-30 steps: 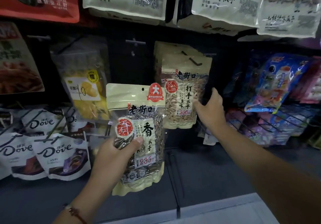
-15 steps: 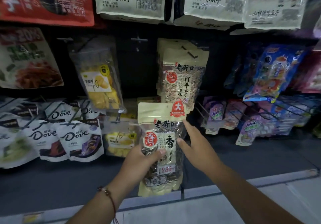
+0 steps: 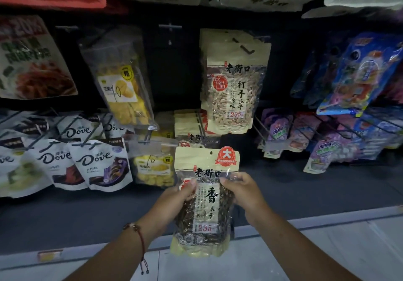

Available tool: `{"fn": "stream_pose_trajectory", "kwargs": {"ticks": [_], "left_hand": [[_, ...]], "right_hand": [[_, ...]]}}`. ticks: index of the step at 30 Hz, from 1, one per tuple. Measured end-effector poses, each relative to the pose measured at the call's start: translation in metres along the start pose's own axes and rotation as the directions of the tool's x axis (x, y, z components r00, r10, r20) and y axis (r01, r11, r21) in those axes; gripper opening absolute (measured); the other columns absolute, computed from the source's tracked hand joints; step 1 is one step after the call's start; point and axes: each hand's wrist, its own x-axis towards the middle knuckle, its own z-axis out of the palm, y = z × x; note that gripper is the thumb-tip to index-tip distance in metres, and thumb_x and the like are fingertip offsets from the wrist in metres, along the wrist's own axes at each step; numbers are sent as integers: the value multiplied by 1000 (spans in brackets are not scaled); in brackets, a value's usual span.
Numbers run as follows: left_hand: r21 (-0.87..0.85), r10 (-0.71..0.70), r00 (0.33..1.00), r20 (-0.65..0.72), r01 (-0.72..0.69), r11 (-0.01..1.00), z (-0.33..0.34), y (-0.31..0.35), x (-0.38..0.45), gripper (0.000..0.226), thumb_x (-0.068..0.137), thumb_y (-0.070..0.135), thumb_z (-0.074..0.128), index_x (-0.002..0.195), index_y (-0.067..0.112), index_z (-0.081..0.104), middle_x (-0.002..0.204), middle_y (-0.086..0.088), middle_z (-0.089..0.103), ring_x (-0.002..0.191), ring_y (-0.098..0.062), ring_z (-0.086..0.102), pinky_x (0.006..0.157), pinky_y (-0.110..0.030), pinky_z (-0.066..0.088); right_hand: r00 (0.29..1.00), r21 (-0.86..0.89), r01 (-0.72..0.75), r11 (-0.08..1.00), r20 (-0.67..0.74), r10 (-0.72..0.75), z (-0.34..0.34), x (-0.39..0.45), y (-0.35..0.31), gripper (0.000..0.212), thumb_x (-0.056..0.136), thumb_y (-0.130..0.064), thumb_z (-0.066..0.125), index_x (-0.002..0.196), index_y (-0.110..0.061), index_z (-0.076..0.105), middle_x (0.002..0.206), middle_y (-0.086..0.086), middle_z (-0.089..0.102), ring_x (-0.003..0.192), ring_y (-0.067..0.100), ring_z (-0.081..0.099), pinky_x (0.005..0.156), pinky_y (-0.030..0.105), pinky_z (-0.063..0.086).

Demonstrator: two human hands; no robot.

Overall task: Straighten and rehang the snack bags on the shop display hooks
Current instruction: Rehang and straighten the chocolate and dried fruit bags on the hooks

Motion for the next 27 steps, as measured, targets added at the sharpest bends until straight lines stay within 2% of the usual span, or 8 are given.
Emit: {"fn": "stream_pose_trajectory", "kwargs": {"ticks": [2,4,6,10,16,19,22,27], "left_hand": [[56,55,991,-120,-49,997,-3,-1,11,31,90,55,60,88,25,65,93,11,64,87,-5,58,82,-28,44],[106,87,978,-191,-67,992,-3,-3,19,24,93,45,62,82,23,63,89,6,65,82,-7,59,75,-28,45],[122,99,974,-203,-76,990,0,-9,30,34,93,47,61,77,17,60,81,7,62,73,-6,56,69,-24,43],[58,112,964,-241,-101,993,4,-15,56,39,89,62,57,89,24,51,77,9,46,62,-4,41,61,-22,35],[-18,119,886,-447,-142,990,10,1,84,51,86,62,61,76,13,52,77,-9,53,71,-19,51,62,-33,37],[-82,91,881,-465,-145,986,12,2,93,56,86,59,63,79,4,62,77,-11,58,71,-20,54,66,-33,41],[-48,94,866,-492,-135,990,15,5,99,53,88,56,62,66,10,47,68,-8,49,63,-21,48,60,-33,35],[-8,101,852,-513,-122,992,16,6,109,49,89,56,60,71,12,48,68,-8,47,61,-20,46,57,-32,33]], "right_hand": [[1000,-75,-1,997,-2,1,6,9,7,29,81,-26,79,99,-13,60,101,11,69,89,23,67,77,39,52],[1000,-185,6,983,-24,-11,12,16,13,33,80,-30,78,102,-15,59,100,5,67,90,20,65,79,38,50],[998,-243,6,970,-52,-19,15,23,15,34,81,-32,77,104,-15,59,100,1,64,92,19,63,81,38,49],[996,-216,29,976,-74,-46,15,38,16,27,80,-30,78,98,-18,60,98,2,66,91,20,64,83,39,51],[990,-148,93,985,-88,-106,20,65,6,23,80,-27,78,94,-20,62,94,3,68,88,20,66,81,38,53],[987,-145,93,985,-115,-110,25,75,6,23,81,-27,78,97,-19,63,93,-1,66,87,18,64,76,34,50],[986,-134,93,987,-125,-110,27,84,7,16,82,-26,76,89,-25,63,90,-7,63,87,16,62,77,36,51],[983,-164,110,980,-126,-131,26,95,10,13,81,-27,77,86,-29,66,86,-5,70,83,17,68,80,41,56]]}}
